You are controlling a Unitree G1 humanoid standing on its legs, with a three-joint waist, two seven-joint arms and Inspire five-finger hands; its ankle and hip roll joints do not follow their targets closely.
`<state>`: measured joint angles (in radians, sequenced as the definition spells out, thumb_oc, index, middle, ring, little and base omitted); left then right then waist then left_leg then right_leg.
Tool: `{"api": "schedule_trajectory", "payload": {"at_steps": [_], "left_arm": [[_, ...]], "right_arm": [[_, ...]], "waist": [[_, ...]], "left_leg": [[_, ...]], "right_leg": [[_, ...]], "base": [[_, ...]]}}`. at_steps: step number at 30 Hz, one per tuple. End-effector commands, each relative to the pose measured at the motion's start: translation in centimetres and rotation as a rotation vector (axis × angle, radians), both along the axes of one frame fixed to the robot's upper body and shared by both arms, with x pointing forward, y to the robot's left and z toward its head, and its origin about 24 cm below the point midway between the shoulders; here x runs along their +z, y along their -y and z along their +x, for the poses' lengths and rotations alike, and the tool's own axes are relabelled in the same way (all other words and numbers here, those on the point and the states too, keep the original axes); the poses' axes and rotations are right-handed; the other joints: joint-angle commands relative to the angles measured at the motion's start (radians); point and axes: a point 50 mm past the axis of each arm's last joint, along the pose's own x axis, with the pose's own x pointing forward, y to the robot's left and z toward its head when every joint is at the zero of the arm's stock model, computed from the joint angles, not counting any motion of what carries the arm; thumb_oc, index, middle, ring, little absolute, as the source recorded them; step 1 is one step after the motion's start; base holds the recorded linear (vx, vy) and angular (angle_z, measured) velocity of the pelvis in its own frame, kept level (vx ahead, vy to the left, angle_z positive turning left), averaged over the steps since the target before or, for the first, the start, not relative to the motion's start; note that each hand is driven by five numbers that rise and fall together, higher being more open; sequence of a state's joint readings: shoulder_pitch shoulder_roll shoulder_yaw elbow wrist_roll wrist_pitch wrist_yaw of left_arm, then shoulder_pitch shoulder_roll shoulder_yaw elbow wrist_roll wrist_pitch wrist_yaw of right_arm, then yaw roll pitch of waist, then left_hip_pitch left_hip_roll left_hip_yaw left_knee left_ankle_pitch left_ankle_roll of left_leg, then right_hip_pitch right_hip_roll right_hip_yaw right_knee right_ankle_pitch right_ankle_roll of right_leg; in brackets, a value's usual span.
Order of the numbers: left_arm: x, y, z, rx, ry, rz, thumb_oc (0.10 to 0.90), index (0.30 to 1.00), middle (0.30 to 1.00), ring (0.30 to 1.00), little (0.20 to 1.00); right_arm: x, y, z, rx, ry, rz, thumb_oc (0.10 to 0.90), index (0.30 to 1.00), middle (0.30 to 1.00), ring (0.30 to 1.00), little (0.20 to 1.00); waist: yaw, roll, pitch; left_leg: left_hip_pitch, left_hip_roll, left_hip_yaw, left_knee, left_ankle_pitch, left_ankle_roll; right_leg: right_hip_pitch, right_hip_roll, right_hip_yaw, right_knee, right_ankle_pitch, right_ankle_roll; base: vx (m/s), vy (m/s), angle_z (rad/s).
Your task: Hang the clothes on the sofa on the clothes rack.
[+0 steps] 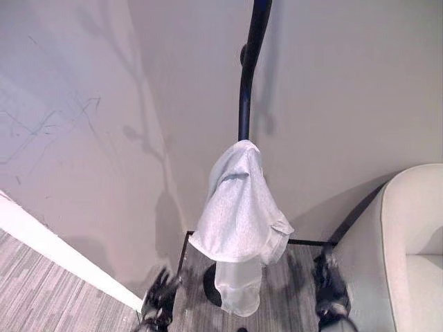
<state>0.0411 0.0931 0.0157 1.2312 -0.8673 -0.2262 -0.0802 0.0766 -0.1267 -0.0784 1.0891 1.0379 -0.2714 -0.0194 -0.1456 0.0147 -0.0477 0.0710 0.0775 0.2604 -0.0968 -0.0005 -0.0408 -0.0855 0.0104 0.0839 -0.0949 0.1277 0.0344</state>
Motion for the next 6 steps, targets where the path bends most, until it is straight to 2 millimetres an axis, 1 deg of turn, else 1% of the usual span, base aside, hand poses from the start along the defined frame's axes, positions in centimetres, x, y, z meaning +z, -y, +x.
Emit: {"api": "schedule_trajectory", "payload": {"at_steps": [1,2,4,6], "left_arm": [[0.3,-0.7,1.2,-0.174,-0.021,0.094,0.8,0.9,0.9,0.9,0.9],[0.0,-0.3,0.7,-0.205,-0.056,0.088,0.8,0.9,0.9,0.9,0.9],[-0.2,0.2,0.1,-0.243,-0.087,0.084,0.8,0.9,0.9,0.9,0.9],[-0.3,0.7,0.1,-0.281,-0.095,0.086,0.8,0.9,0.9,0.9,0.9]], "right_arm": [[-0.4,0.0,0.0,-0.167,-0.005,0.092,0.8,0.9,0.9,0.9,0.9],[-0.9,-0.2,-1.1,-0.18,-0.072,0.112,0.8,0.9,0.9,0.9,0.9],[-1.6,-0.6,-2.8,-0.211,-0.166,0.145,0.8,0.9,0.9,0.9,0.9],[-1.8,-0.9,-3.4,-0.21,-0.201,0.157,0.8,0.9,0.9,0.9,0.9]], "waist": [[-0.008,-0.032,0.018],[-0.008,-0.03,0.018],[-0.004,-0.031,0.016],[-0.001,-0.031,0.017]], "left_leg": [[0.091,0.021,0.032,0.01,-0.085,-0.028],[0.094,0.022,0.029,0.01,-0.087,-0.029],[0.089,0.02,0.027,0.01,-0.084,-0.03],[0.085,0.021,0.023,0.01,-0.082,-0.03]], "right_leg": [[0.079,-0.077,-0.016,0.008,-0.079,0.087],[0.083,-0.077,-0.02,0.008,-0.082,0.086],[0.081,-0.077,-0.022,0.008,-0.08,0.085],[0.079,-0.078,-0.028,0.008,-0.08,0.084]], "base": [[0.03,0.004,0.05],[0.03,-0.003,0.05],[0.02,-0.006,0.13],[0.01,-0.009,0.25]]}}
